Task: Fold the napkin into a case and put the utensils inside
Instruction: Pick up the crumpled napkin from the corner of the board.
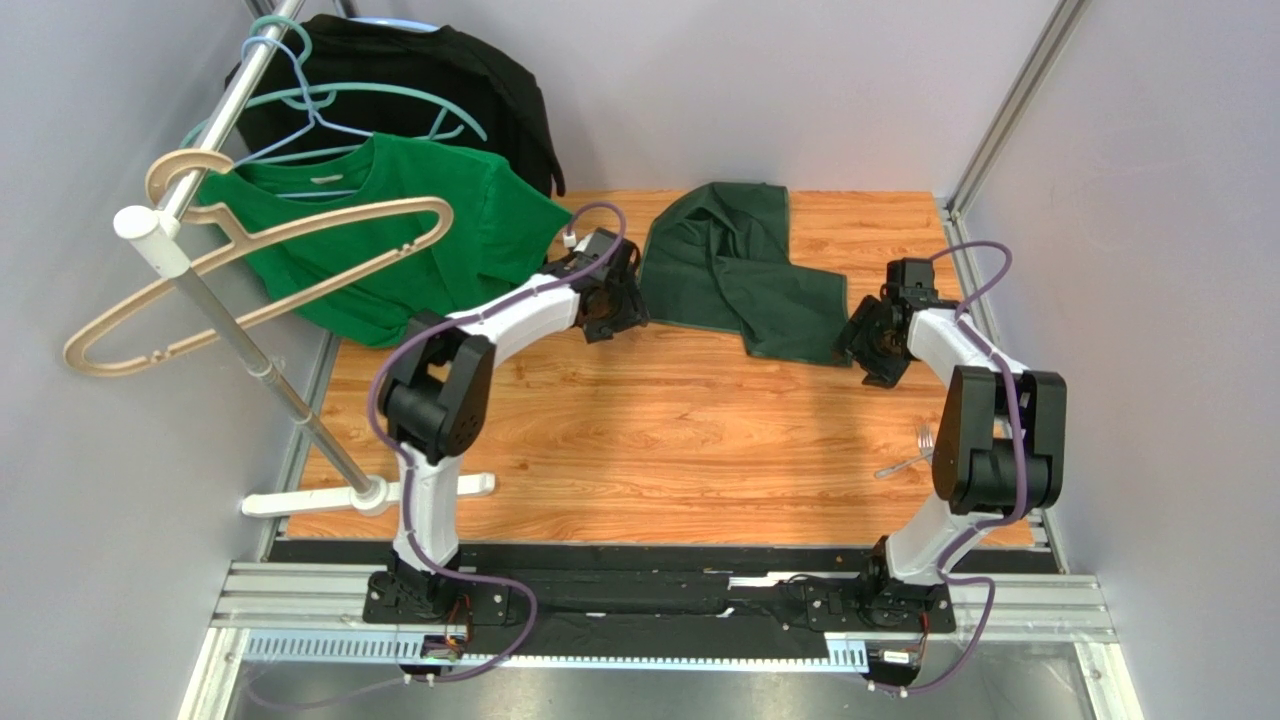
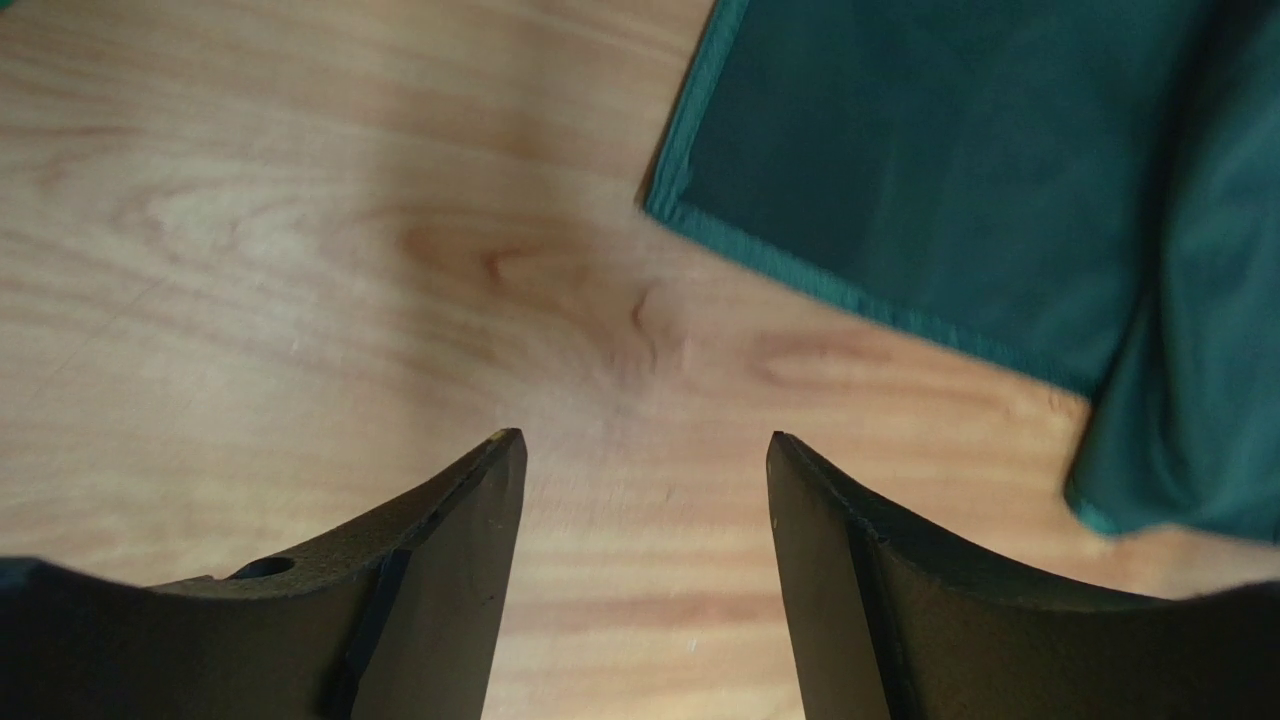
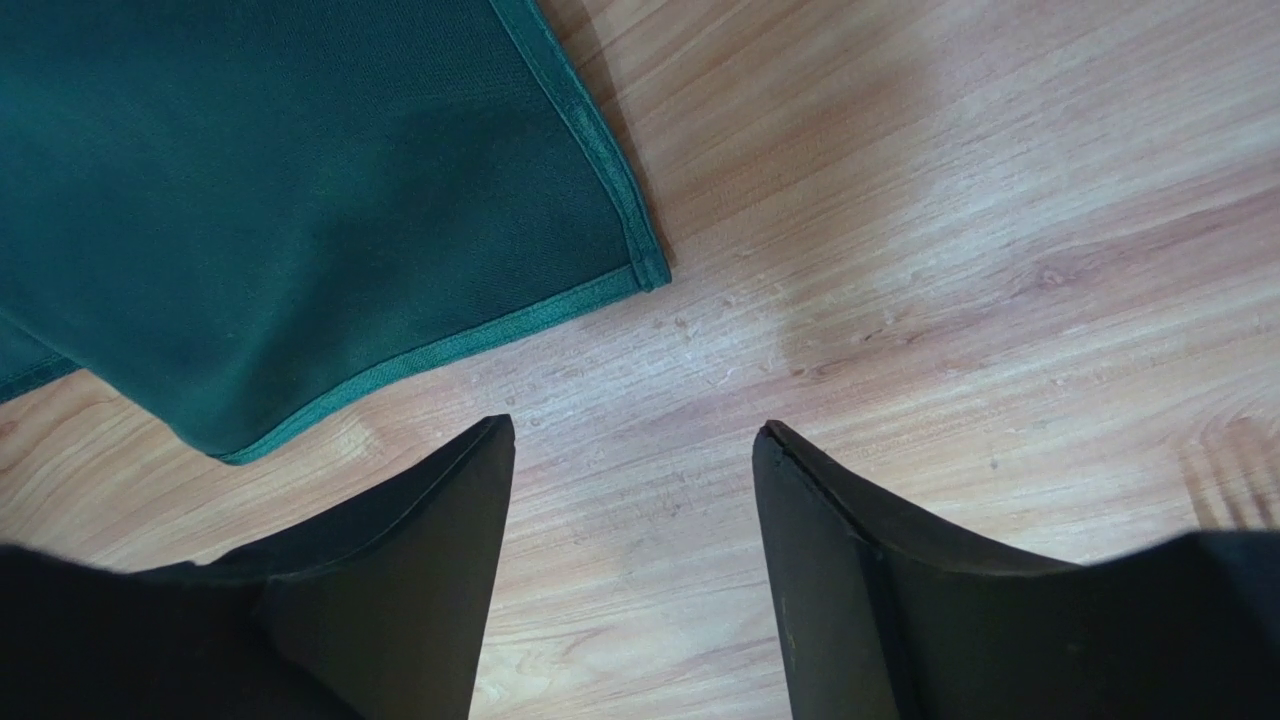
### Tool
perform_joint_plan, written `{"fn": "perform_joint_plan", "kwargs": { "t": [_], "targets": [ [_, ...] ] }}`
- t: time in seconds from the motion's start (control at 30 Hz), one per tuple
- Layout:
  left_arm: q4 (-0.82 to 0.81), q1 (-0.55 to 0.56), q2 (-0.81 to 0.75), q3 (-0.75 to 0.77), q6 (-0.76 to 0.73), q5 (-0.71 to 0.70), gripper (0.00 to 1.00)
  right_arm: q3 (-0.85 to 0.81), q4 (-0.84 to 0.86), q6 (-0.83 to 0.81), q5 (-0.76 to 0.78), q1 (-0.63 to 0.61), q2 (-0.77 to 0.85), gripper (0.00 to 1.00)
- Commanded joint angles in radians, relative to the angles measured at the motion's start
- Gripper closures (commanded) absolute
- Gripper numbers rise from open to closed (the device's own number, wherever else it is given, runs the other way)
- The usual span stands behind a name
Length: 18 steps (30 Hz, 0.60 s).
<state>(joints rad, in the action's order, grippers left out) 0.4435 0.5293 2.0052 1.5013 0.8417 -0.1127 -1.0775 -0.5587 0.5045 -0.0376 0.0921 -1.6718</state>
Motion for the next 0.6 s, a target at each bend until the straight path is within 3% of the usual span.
{"fn": "perform_joint_plan", "kwargs": {
  "t": [0.0, 0.33, 0.57],
  "targets": [
    [0.069, 0.012, 0.119, 0.151, 0.085, -0.130, 0.31, -0.047, 0.036, -0.041, 0.022, -0.006, -0.002, 0.37],
    [0.167, 0.014, 0.299, 0.391, 0.065, -0.188, 0.37, -0.022, 0.069, -0.061, 0.035, -0.006, 0.008, 0.38],
    [0.195, 0.018, 0.349, 0.405, 0.094, -0.143, 0.45, -0.009, 0.077, -0.037, 0.077, -0.006, -0.006, 0.37]
  ]
}}
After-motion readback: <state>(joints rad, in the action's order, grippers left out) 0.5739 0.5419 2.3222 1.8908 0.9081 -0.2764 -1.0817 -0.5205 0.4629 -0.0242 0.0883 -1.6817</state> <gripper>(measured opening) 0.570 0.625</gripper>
